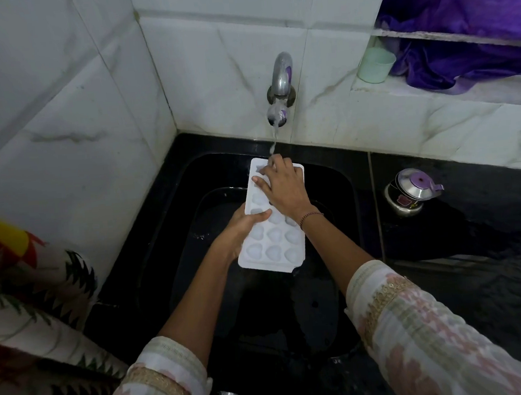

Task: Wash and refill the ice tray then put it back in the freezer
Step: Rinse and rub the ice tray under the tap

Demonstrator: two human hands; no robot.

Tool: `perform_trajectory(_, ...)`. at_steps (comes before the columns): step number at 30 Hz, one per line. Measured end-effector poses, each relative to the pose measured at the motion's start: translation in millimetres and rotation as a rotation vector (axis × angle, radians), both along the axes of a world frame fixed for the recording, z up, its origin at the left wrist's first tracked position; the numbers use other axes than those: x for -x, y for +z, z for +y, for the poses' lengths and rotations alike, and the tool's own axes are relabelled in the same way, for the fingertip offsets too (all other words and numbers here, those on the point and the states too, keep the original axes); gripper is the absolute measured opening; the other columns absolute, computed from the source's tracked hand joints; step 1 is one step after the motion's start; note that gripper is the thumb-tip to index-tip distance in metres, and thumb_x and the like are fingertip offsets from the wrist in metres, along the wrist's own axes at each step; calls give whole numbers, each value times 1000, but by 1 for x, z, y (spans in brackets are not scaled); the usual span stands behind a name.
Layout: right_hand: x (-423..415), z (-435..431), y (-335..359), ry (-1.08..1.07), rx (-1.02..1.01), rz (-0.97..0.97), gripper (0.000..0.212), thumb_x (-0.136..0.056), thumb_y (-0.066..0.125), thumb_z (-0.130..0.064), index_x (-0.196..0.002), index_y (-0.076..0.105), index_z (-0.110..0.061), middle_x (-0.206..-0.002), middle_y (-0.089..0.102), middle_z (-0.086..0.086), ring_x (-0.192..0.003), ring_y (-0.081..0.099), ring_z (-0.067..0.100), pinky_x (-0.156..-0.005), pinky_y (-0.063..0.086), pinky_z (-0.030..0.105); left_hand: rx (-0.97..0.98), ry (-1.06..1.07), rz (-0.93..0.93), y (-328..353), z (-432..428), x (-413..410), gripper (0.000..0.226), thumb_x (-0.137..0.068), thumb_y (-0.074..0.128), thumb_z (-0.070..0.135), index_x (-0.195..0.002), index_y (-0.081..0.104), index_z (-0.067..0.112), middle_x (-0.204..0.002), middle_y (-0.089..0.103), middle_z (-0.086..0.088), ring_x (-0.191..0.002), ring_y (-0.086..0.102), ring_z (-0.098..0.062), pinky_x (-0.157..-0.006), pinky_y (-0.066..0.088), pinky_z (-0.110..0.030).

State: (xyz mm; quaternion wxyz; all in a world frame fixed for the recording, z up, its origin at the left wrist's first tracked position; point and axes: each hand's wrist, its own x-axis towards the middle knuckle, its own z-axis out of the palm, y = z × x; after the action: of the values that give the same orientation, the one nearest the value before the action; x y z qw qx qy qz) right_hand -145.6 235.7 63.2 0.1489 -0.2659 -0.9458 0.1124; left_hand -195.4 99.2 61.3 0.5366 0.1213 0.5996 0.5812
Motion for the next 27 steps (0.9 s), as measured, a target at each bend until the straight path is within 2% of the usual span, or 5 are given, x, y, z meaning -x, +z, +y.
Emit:
perform_trajectory(5,-3,-5,-5,94,105,103,36,-97,46,-37,-124,52,-13,-125,46,5,-116,46,19,-97,41,36,-22,32,-2,-1,-4,2,34,-87,64,13,-120,57,16,-104,70,-12,-88,69,-27,-67,58,-36)
perform_trajectory(8,-5,-8,-9,18,165,190,34,-95,51,-32,-120,49,-10,-128,46,7,-119,44,21,-100,41,36,-9,40,3,-2,-5,3,38,-86,66,14,-122,55,15,-106,69,-13,-92,68,-29,-71,57,-38)
perform_trajectory(12,-6,-5,-10,-205,81,70,37,-96,45,-38,-122,52,-13,-139,39,9,-130,32,24,-105,32,41,-17,50,-19,-3,-7,2,40,-86,66,15,-124,54,16,-111,68,-13,-98,67,-31,-75,57,-42)
perform_trajectory(19,-8,-1,-8,-158,95,-16,38,-99,36,-43,-124,58,-25,-146,32,5,-134,24,26,-107,26,46,-43,47,-13,-1,-8,3,43,-86,65,15,-126,53,14,-112,68,-14,-97,68,-31,-72,58,-40)
perform_trajectory(27,-2,0,-11,-45,221,61,38,-99,40,-38,-125,58,-16,-148,34,5,-138,23,25,-110,28,39,-56,85,-20,-5,-10,1,45,-85,66,16,-128,51,14,-114,67,-15,-99,67,-32,-74,57,-41)
